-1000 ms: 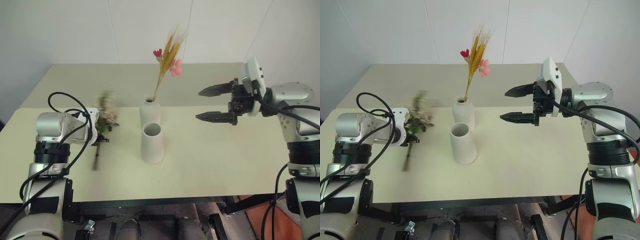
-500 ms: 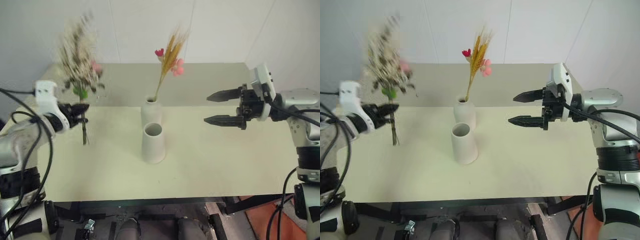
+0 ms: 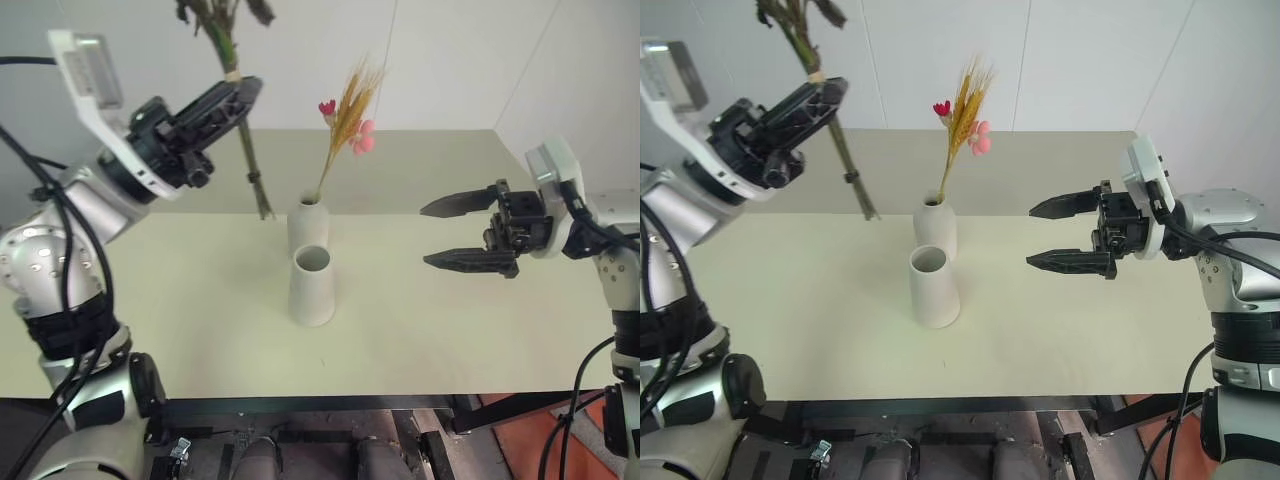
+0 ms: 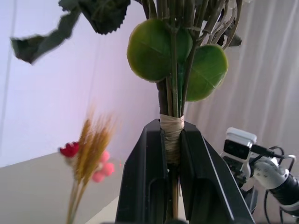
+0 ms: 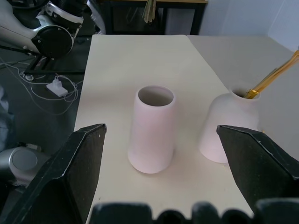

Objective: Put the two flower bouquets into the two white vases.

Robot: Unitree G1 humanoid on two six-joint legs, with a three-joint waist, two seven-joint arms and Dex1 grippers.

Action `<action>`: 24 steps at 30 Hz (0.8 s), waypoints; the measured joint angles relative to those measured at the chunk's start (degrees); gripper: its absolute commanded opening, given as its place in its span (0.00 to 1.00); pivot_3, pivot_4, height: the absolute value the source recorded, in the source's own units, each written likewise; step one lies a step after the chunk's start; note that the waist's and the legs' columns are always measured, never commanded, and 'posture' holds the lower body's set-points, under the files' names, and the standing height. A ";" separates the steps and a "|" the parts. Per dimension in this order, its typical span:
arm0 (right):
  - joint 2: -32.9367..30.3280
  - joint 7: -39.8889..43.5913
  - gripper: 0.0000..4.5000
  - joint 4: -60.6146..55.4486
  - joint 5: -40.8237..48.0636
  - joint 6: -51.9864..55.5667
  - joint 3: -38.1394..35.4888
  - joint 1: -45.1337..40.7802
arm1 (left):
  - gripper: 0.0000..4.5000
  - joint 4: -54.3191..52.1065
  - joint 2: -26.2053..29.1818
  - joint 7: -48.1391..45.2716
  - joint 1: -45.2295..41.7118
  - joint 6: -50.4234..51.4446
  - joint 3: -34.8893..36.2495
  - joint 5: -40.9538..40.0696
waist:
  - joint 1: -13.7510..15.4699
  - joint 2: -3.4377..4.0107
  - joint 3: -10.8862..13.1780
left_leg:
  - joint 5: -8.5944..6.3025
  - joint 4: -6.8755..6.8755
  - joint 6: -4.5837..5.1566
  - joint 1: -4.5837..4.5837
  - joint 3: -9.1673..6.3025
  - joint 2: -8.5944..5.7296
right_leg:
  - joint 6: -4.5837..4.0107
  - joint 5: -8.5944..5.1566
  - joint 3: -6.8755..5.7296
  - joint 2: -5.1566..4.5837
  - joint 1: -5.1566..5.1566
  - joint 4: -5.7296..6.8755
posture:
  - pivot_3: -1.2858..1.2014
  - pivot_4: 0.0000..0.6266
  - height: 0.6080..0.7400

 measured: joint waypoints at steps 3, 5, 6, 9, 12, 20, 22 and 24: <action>-0.22 -1.10 1.00 -1.56 0.11 0.04 -0.35 1.04 | 0.02 2.59 -2.22 -1.87 -0.05 -2.23 -4.24 1.92 | -0.07 0.00 0.00 | 0.00 -0.01 0.00 0.00 0.00 0.00 | 0.00 0.00 0.02 0.02 -0.03 0.02 | 0.52 0.24 1.00; -0.64 -1.78 1.00 -2.99 0.47 0.51 -1.15 2.23 | 0.02 3.78 -3.16 -3.16 -0.02 -3.38 -7.09 3.82 | -0.02 0.00 0.00 | 0.00 -0.01 0.00 -0.03 -0.01 0.00 | 0.00 0.00 0.01 0.02 -0.02 0.00 | 0.52 0.24 1.00; -1.02 -2.10 1.00 -3.97 1.08 0.91 -1.86 3.12 | 0.02 4.13 -3.08 -4.64 0.21 -4.14 -8.93 4.92 | 0.00 0.00 0.00 | 0.00 0.00 0.00 -0.04 0.00 -0.01 | 0.00 0.00 0.02 0.01 -0.02 0.00 | 0.52 0.24 1.00; -1.95 -3.46 1.00 -6.08 2.24 1.61 -3.50 5.07 | 0.02 4.99 -2.35 -7.87 1.11 -4.43 -12.01 7.07 | -0.06 0.00 0.00 | 0.00 -0.01 0.00 -0.03 0.00 0.00 | 0.00 0.00 0.02 0.02 -0.04 0.00 | 0.52 0.24 1.00; -2.41 -4.51 1.00 -7.57 2.47 2.38 -4.72 6.52 | 0.02 6.05 -1.83 -9.50 1.83 -4.83 -12.64 8.49 | -0.16 0.00 0.00 | 0.00 0.00 0.01 0.00 -0.01 0.00 | 0.00 -0.01 0.02 0.02 -0.02 0.01 | 0.52 0.24 1.00; -2.42 -6.80 1.00 -9.36 4.15 3.31 -4.76 7.49 | 0.02 7.22 -2.04 -11.87 3.36 -6.94 -14.38 11.52 | 0.01 0.00 0.00 | 0.00 0.00 0.01 -0.04 0.00 0.00 | 0.01 -0.01 0.02 0.01 -0.02 -0.02 | 0.52 0.24 1.00; -2.42 -7.12 1.00 -9.36 4.37 3.31 -4.76 7.53 | 0.02 7.21 -2.66 -11.87 4.50 -7.05 -15.08 12.15 | 0.04 0.00 0.00 | 0.00 0.01 0.01 -0.03 0.00 -0.01 | 0.01 -0.01 0.02 0.01 -0.02 -0.01 | 0.52 0.24 1.00; -2.42 -7.55 1.00 -9.36 4.38 3.31 -4.76 7.53 | 0.02 7.22 -3.30 -11.83 5.19 -7.06 -15.89 12.85 | 0.07 0.00 0.00 | 0.00 0.01 0.01 -0.04 -0.01 -0.01 | 0.01 -0.01 0.02 0.01 -0.03 -0.01 | 0.52 0.24 1.00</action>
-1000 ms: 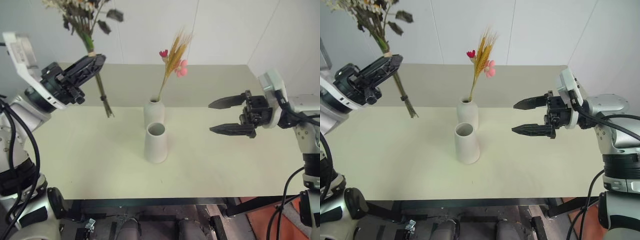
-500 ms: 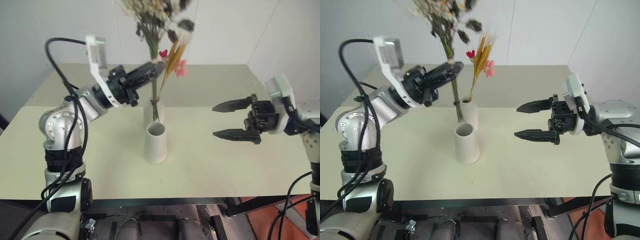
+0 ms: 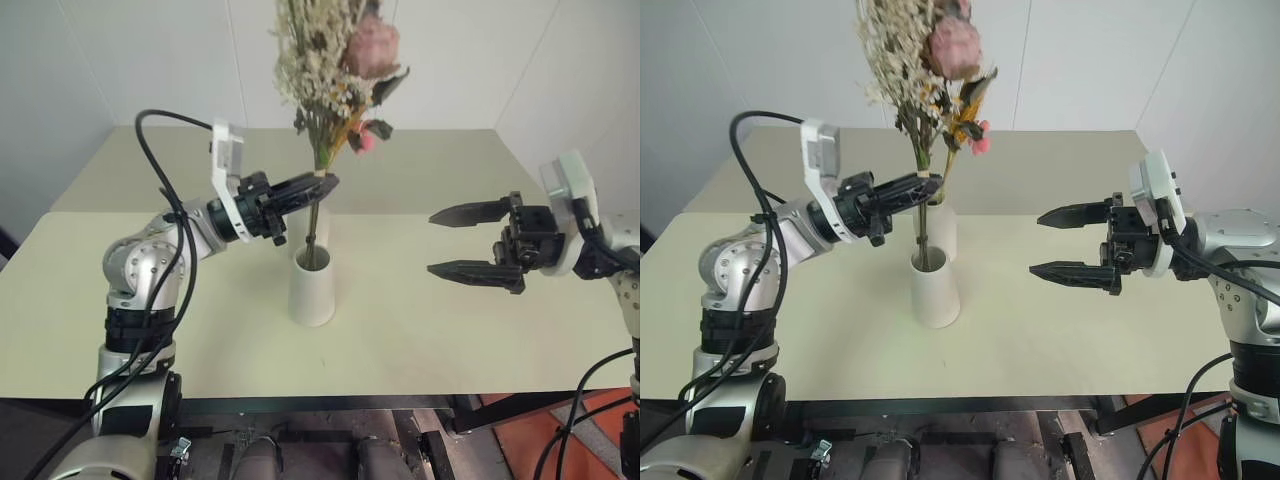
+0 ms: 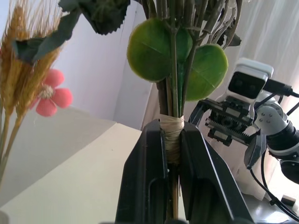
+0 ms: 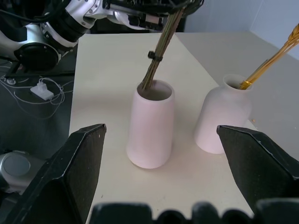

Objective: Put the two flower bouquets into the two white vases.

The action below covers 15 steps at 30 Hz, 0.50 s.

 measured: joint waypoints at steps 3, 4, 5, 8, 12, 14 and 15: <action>0.00 -0.42 1.00 0.00 0.00 0.00 0.00 0.00 | 0.02 0.00 -0.95 0.77 0.05 -0.59 -0.18 0.45 | -0.02 0.00 0.00 | 0.00 0.00 0.00 0.00 0.00 0.00 | 0.00 0.00 0.00 0.00 0.00 -0.01 | 0.52 0.24 1.00; 0.00 -0.51 1.00 0.00 0.00 0.00 0.00 0.00 | 0.02 0.00 -1.28 1.06 0.05 -1.05 -0.17 0.80 | -0.02 0.00 0.00 | 0.00 -0.01 0.00 0.00 0.00 0.00 | 0.00 0.00 0.00 0.00 0.00 -0.01 | 0.52 0.24 1.00; 0.00 -0.58 1.00 -0.01 0.01 0.00 0.00 0.00 | 0.02 0.00 -1.47 1.20 0.05 -1.19 -0.18 1.03 | -0.02 0.00 0.00 | 0.00 -0.01 0.00 0.00 0.00 0.00 | 0.00 0.00 0.00 0.00 0.00 -0.01 | 0.52 0.24 1.00; 0.00 -1.02 1.00 -0.03 0.01 0.00 0.00 0.00 | 0.02 0.03 -1.51 1.30 0.05 -1.56 -0.20 2.07 | -0.02 0.00 0.00 | 0.00 -0.01 0.00 0.00 0.00 0.00 | 0.00 0.00 0.00 0.00 0.00 -0.01 | 0.52 0.24 1.00; 0.01 -1.61 1.00 -0.11 0.01 0.00 0.02 0.02 | 0.02 0.07 -1.15 0.69 0.50 -1.68 -0.27 2.46 | -0.02 0.00 0.00 | 0.00 -0.01 0.00 0.00 0.00 0.00 | 0.00 0.00 0.00 0.00 0.00 -0.01 | 0.52 0.24 1.00; 0.00 -1.81 1.00 -0.45 0.01 0.00 0.03 0.25 | 0.18 0.07 -0.43 -0.13 1.77 -1.70 -0.57 2.62 | -0.09 0.00 0.00 | 0.00 -0.02 0.00 0.01 0.00 0.00 | 0.00 -0.01 0.00 0.01 -0.01 -0.01 | 0.52 0.24 1.00; 0.00 -1.96 1.00 -0.60 0.01 0.00 0.03 0.51 | 0.23 0.07 -0.24 -0.64 2.46 -1.70 -0.81 2.78 | -0.07 0.00 0.00 | 0.00 -0.02 0.00 0.01 0.00 0.01 | 0.00 -0.01 0.00 0.01 -0.01 0.00 | 0.52 0.24 1.00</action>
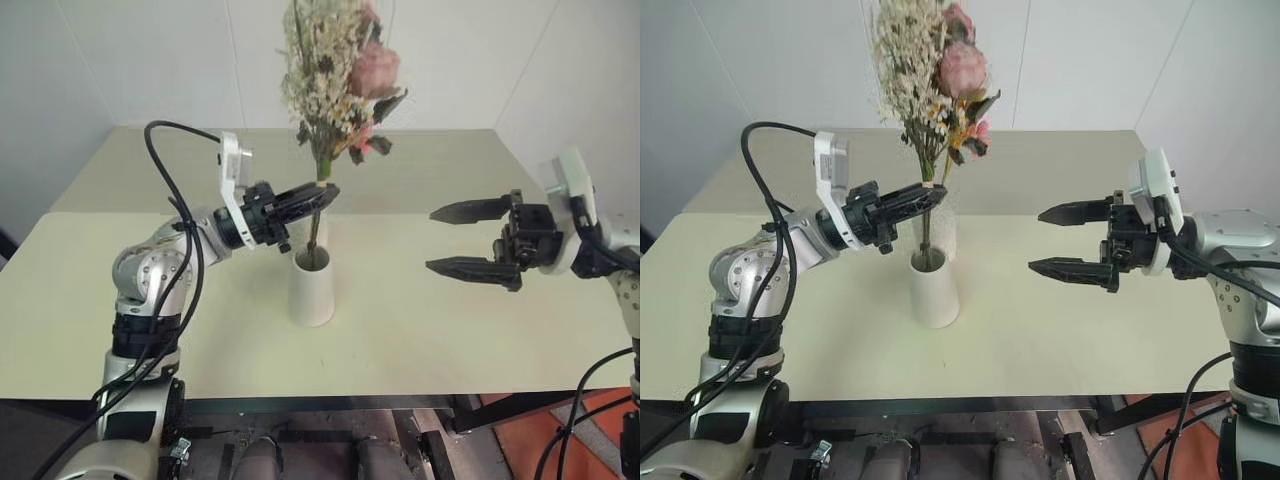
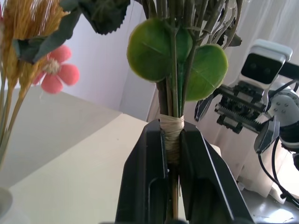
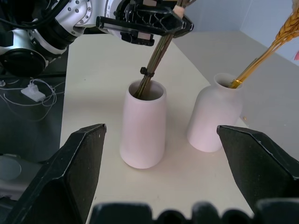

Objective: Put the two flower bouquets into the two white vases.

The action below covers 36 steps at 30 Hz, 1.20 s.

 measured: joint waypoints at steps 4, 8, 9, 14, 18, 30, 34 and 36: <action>-0.01 -0.35 1.00 -0.67 -0.01 0.00 0.09 1.00 | 0.52 -0.56 2.11 -0.90 2.95 1.49 0.31 -1.12 | -0.09 0.00 0.00 | 0.00 0.00 0.00 0.00 0.01 0.00 | 0.00 0.00 0.01 -0.01 -0.01 0.00 | 0.52 0.24 1.00; -0.91 -0.82 1.00 -1.82 0.02 0.04 -0.15 2.51 | 0.80 -3.52 9.28 -3.83 9.28 4.16 3.81 -3.87 | -0.80 0.00 0.00 | 0.00 -0.09 0.00 0.02 0.01 0.04 | -0.06 -0.04 0.00 0.01 -0.04 0.02 | 0.52 0.24 1.00; -1.01 -0.97 1.00 -1.93 0.02 0.06 -0.27 3.02 | 0.89 -4.38 11.30 -4.96 11.11 4.62 4.94 -4.41 | -0.90 0.01 0.00 | 0.00 -0.09 0.00 0.02 0.00 0.04 | -0.07 -0.04 0.00 0.01 -0.05 0.02 | 0.52 0.24 1.00; -1.04 -1.59 1.00 -2.54 0.06 0.08 -0.46 3.92 | 0.99 -8.11 18.03 -9.35 18.03 4.84 7.38 -5.57 | -0.82 0.01 0.00 | 0.00 -0.07 0.00 0.08 0.02 0.03 | -0.37 -0.21 -0.01 -0.03 0.00 0.01 | 0.52 0.24 1.00; -1.06 -2.32 1.00 -2.55 0.04 0.08 -0.46 3.88 | 0.99 -8.96 19.89 -11.02 19.79 4.56 7.33 -5.33 | -0.69 0.00 0.00 | 0.00 -0.08 0.00 0.09 0.03 0.03 | -0.45 -0.25 -0.01 -0.04 0.01 -0.01 | 0.52 0.24 1.00; -1.40 -4.47 1.00 -2.73 -0.03 0.22 -0.71 6.27 | 0.99 -9.32 25.61 -13.25 23.39 4.58 12.06 -6.20 | -1.34 0.01 0.01 | 0.00 -0.16 0.00 0.09 0.06 0.09 | -0.44 -0.25 0.01 -0.01 -0.08 0.02 | 0.52 0.24 1.00; -2.55 -4.94 1.00 -2.71 -0.07 0.23 -2.21 7.44 | 0.99 -10.03 30.01 -15.73 28.27 6.00 19.46 -9.14 | -1.29 0.02 0.01 | -0.01 -0.20 0.00 0.15 0.08 0.10 | -0.62 -0.36 0.00 -0.02 -0.07 0.02 | 0.52 0.24 1.00; -2.56 -5.10 1.00 -2.71 -0.24 0.22 -2.20 7.72 | 0.99 -10.09 30.97 -16.33 29.62 7.21 21.95 -10.85 | -1.23 0.02 0.01 | -0.01 -0.19 -0.01 0.15 0.08 0.10 | -0.62 -0.36 0.00 -0.03 -0.06 0.02 | 0.52 0.24 1.00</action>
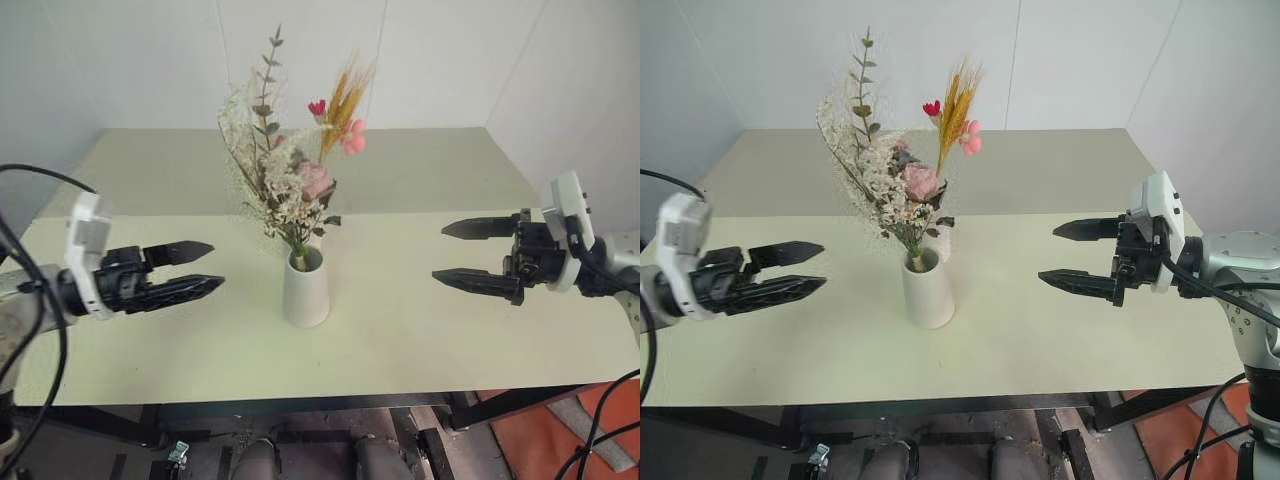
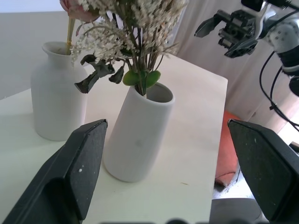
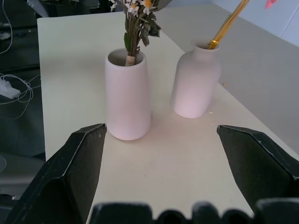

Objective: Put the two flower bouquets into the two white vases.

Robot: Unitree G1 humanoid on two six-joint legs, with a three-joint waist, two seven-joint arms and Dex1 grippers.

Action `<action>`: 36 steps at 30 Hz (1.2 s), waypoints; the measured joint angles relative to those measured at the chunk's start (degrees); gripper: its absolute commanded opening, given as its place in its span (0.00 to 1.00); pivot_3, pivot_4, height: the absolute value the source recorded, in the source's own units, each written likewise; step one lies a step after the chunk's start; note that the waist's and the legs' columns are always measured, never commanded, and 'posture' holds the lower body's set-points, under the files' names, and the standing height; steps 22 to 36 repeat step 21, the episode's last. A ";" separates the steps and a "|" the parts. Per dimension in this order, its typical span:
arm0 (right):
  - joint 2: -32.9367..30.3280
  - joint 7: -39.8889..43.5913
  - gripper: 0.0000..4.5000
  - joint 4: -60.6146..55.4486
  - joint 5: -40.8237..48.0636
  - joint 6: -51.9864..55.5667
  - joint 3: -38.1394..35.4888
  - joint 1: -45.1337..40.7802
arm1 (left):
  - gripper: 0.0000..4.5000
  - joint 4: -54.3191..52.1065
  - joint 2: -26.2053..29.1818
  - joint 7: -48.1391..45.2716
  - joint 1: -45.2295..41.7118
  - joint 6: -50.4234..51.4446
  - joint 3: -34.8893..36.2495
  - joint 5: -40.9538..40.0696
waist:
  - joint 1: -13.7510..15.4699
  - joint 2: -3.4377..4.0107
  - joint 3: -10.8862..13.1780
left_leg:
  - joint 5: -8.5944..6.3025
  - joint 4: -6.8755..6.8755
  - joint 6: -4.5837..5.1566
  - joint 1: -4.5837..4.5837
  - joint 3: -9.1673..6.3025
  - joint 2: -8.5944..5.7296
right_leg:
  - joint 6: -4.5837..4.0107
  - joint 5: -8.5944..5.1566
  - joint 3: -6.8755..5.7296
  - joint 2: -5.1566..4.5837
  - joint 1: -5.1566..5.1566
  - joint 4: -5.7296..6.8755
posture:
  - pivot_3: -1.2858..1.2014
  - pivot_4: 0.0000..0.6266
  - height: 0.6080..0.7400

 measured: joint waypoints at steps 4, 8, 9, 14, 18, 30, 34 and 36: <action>-0.03 -0.50 1.00 0.02 -0.39 -0.04 0.00 0.08 | 0.99 -1.14 0.87 -0.09 2.05 1.08 3.83 -2.27 | 0.25 0.00 0.00 | 0.00 0.00 -0.01 0.00 0.01 0.00 | -0.02 -0.01 -0.01 -0.03 0.00 -0.01 | 0.52 0.24 1.00; -0.03 -0.71 1.00 0.10 -0.95 -0.21 0.00 0.06 | 0.99 -1.82 0.79 0.75 2.28 0.98 3.80 -2.68 | 0.25 0.00 0.00 | 0.00 -0.01 -0.01 -0.01 0.03 0.00 | -0.03 -0.01 -0.01 -0.02 -0.01 -0.01 | 0.52 0.24 1.00; -0.03 -0.72 1.00 0.11 -1.12 -0.25 0.00 0.06 | 0.99 -1.85 0.76 0.82 2.18 0.90 3.68 -2.83 | 0.23 0.00 0.00 | 0.00 -0.01 0.00 0.00 0.03 0.00 | -0.03 -0.02 -0.01 -0.02 -0.01 -0.01 | 0.52 0.24 1.00; -0.02 -0.75 1.00 0.13 -1.93 -0.37 0.00 0.06 | 0.99 -1.78 0.79 0.85 0.43 0.44 2.54 -2.88 | 0.18 0.00 0.00 | 0.00 -0.01 0.00 0.00 0.03 0.00 | -0.03 -0.01 0.00 -0.02 -0.01 -0.01 | 0.52 0.24 1.00; 0.08 -0.92 1.00 0.12 -2.05 -0.43 0.00 0.07 | 0.99 -1.66 0.95 0.55 0.38 -0.25 2.25 -2.87 | 0.14 0.00 0.00 | 0.00 -0.01 0.00 0.00 0.04 0.00 | -0.03 -0.02 0.00 -0.01 -0.01 -0.01 | 0.52 0.24 1.00; 0.20 -1.29 1.00 0.12 -2.15 -0.62 0.00 0.17 | 0.99 -1.28 1.30 -0.22 0.02 -0.57 1.77 -2.61 | 0.11 0.00 0.00 | 0.00 -0.01 0.00 0.00 0.04 0.00 | -0.03 -0.02 0.00 -0.01 -0.01 -0.01 | 0.52 0.24 1.00; 0.20 -1.29 1.00 0.12 -2.15 -0.62 0.00 0.17 | 0.99 -1.28 1.30 -0.22 0.02 -0.57 1.77 -2.61 | 0.11 0.00 0.00 | 0.00 -0.01 0.00 0.00 0.04 0.00 | -0.03 -0.02 0.00 -0.01 -0.01 -0.01 | 0.52 0.24 1.00; 0.20 -1.29 1.00 0.12 -2.15 -0.62 0.00 0.17 | 0.99 -1.28 1.30 -0.22 0.02 -0.57 1.77 -2.61 | 0.11 0.00 0.00 | 0.00 -0.01 0.00 0.00 0.04 0.00 | -0.03 -0.02 0.00 -0.01 -0.01 -0.01 | 0.52 0.24 1.00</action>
